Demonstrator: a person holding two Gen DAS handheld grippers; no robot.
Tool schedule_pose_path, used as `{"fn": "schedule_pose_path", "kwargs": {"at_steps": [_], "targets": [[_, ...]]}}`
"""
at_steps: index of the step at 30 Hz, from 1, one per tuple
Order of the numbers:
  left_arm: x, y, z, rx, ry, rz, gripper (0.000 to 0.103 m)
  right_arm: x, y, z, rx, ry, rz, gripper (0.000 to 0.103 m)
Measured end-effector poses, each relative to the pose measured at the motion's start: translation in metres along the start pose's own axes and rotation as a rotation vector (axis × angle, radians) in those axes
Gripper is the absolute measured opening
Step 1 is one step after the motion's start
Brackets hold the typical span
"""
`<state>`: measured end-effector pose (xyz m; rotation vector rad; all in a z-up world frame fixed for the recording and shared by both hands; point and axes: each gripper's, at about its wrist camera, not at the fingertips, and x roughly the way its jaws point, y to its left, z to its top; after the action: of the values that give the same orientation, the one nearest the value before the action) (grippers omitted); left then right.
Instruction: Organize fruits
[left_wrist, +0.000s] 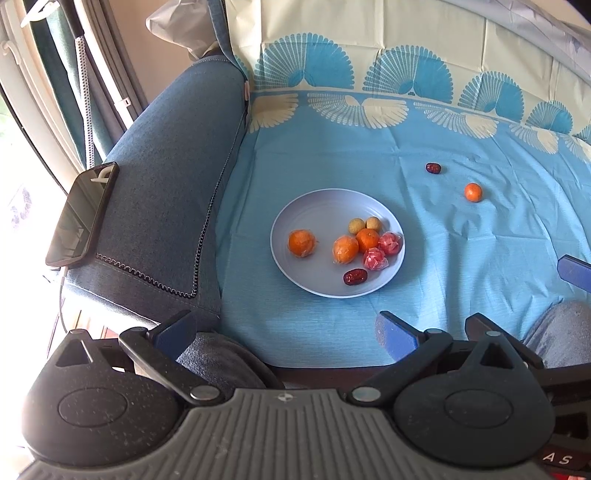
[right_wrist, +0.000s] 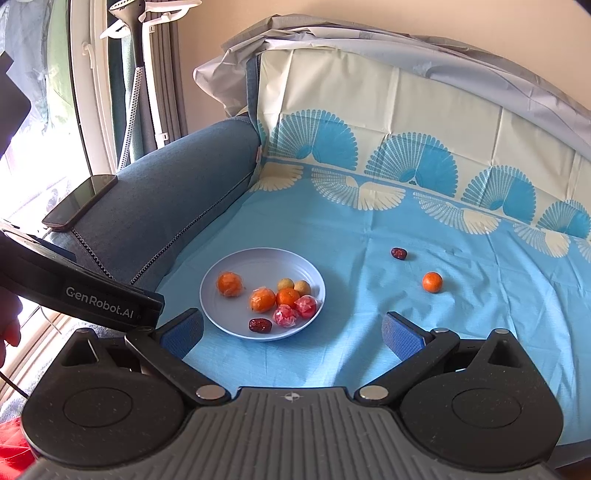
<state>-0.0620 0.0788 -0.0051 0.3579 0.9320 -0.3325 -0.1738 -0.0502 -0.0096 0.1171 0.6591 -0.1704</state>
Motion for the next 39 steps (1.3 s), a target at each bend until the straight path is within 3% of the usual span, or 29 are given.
{"fn": "schedule_pose_path", "kwargs": {"at_steps": [15, 22, 31, 39], "targets": [[0.033, -0.006, 0.015, 0.026, 0.086, -0.009, 0.103, 0.029, -0.012, -0.007, 0.050, 0.061, 0.012, 0.102], [0.063, -0.025, 0.043, 0.050, 0.125, -0.018, 0.103, 0.067, -0.062, -0.015, 0.185, 0.088, -0.087, 0.102], [0.134, -0.094, 0.114, 0.126, 0.098, -0.069, 0.103, 0.163, -0.158, -0.022, 0.235, 0.007, -0.362, 0.102], [0.223, -0.171, 0.176, 0.212, 0.015, -0.115, 0.103, 0.275, -0.222, -0.021, 0.221, 0.006, -0.310, 0.102]]}}
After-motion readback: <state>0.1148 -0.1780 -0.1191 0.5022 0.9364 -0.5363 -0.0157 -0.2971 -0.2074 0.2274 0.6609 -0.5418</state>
